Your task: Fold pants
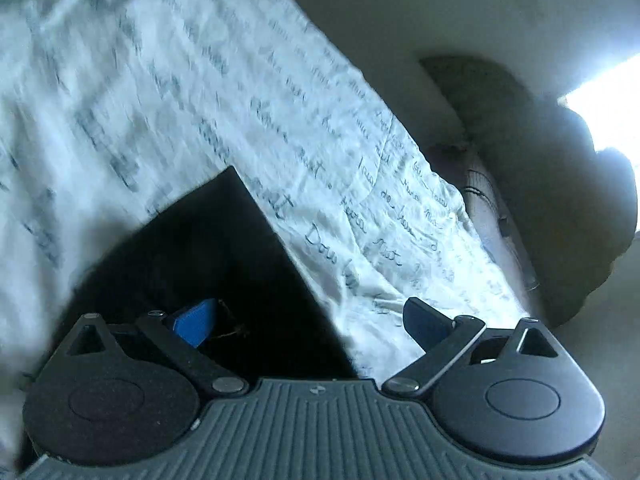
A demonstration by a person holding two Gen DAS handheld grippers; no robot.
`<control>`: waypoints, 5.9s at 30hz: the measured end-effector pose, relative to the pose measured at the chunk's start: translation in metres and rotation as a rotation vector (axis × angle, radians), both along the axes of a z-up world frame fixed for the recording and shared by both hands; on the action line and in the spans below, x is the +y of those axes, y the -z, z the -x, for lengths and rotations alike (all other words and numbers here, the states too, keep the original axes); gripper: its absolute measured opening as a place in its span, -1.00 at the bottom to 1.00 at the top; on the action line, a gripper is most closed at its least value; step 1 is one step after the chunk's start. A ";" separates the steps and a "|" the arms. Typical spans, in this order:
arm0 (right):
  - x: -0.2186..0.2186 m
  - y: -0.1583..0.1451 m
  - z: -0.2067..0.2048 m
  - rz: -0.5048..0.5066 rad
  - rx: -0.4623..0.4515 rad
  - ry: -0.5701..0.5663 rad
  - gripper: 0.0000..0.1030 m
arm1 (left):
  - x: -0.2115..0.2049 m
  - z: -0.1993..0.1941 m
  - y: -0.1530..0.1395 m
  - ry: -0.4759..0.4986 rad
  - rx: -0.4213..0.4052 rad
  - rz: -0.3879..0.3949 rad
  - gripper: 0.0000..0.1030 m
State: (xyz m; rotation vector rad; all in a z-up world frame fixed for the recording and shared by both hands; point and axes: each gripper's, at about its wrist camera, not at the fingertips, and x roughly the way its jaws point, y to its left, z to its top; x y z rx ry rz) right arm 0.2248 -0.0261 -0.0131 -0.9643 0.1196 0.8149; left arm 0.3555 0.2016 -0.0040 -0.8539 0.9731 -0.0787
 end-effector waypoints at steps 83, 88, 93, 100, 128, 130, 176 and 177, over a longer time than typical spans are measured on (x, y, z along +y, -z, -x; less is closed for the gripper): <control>-0.533 -0.006 -0.027 -1.235 0.819 1.475 -0.67 | -0.341 0.259 0.034 0.817 -0.605 -0.766 -0.76; -0.499 0.001 -0.079 -1.058 0.827 1.624 0.36 | -0.346 0.270 0.045 0.857 -0.647 -0.816 -0.60; -0.474 0.017 -0.101 -0.881 0.721 1.676 -0.42 | -0.344 0.273 0.046 0.862 -0.664 -0.802 -0.59; -0.519 -0.015 0.008 -1.342 0.601 1.434 -0.91 | -0.325 0.267 0.034 0.791 -0.655 -0.674 -0.72; -0.498 -0.026 -0.073 -0.979 0.631 1.431 0.66 | -0.304 0.278 0.008 0.728 -0.671 -0.625 -0.10; -0.492 -0.011 -0.098 -0.905 0.632 1.503 0.66 | -0.300 0.276 0.004 0.711 -0.669 -0.618 -0.06; -0.577 0.097 0.153 -1.941 0.631 1.311 -0.92 | -0.273 0.291 0.003 0.633 -0.601 -0.646 0.42; -0.574 0.095 0.157 -1.945 0.622 1.300 -0.92 | -0.268 0.291 0.001 0.615 -0.606 -0.661 0.43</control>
